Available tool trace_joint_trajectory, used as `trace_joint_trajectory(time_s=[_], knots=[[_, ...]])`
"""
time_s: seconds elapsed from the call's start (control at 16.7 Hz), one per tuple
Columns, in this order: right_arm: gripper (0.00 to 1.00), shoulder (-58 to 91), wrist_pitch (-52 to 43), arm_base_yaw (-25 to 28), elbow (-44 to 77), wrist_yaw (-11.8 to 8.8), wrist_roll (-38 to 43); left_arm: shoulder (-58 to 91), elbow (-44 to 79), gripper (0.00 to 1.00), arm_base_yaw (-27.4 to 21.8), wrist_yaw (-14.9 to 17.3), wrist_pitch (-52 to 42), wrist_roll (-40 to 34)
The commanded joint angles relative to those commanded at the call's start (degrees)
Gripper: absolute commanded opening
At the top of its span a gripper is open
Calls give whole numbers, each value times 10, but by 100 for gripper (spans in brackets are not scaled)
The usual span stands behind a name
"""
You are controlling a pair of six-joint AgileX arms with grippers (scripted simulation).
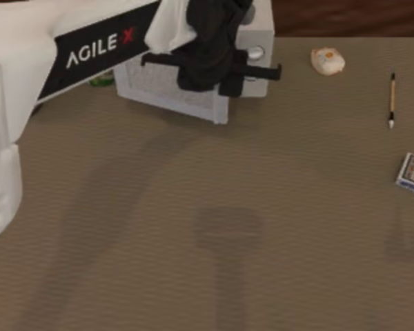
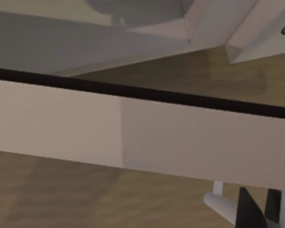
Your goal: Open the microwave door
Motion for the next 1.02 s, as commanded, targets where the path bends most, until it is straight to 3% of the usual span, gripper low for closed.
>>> trace_joint_trajectory(time_s=[0.66, 1.02], knots=[[100, 0, 0, 0, 0, 0, 0, 0, 0, 0, 0, 0, 0, 0], [100, 0, 0, 0, 0, 0, 0, -30, -48, 0, 4, 20, 24, 35]])
